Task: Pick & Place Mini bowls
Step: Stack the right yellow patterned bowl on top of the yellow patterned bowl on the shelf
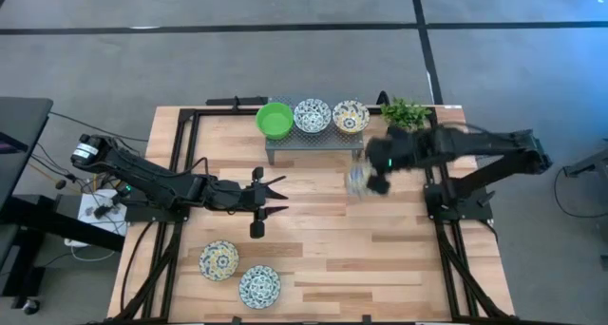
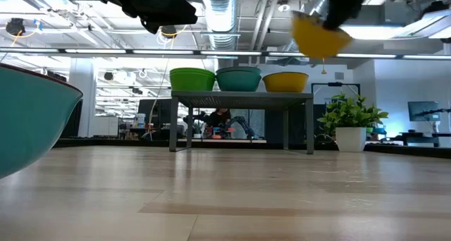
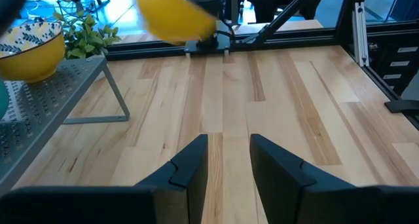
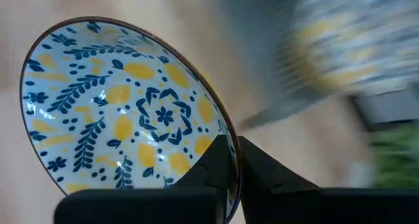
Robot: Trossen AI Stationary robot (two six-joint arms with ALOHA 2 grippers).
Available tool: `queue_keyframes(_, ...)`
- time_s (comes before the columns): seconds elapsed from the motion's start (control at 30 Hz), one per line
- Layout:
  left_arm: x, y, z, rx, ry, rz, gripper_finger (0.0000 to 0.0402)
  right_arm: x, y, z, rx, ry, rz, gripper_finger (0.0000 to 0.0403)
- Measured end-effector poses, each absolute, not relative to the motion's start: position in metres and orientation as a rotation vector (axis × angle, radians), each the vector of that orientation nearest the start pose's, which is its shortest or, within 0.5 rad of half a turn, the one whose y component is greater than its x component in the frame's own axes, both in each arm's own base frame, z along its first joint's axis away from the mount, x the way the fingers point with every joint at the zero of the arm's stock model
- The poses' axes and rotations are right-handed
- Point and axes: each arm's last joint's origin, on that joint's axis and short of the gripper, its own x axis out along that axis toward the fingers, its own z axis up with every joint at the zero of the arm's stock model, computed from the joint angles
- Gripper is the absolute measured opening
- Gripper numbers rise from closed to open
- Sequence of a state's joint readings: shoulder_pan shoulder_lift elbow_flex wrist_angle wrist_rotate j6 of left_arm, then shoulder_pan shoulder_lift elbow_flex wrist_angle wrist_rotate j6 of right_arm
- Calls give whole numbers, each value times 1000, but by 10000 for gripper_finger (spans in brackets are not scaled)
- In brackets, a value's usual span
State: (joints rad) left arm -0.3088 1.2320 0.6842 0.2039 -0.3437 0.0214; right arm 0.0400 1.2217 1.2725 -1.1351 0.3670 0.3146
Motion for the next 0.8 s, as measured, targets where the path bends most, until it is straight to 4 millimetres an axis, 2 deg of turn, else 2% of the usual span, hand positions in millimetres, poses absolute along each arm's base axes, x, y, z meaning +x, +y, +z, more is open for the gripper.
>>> queue_keyframes(0.17,253,-70,244,129,326,32,115,210,-51,367,124,867,-784,15)
queue_keyframes(0.33,253,-70,244,129,326,32,115,195,-98,380,273,812,-930,12)
queue_keyframes(0.53,253,-70,244,128,326,32,115,188,-142,376,436,761,-899,11)
queue_keyframes(0.8,253,-70,244,128,327,32,115,197,-181,350,554,845,-778,11)
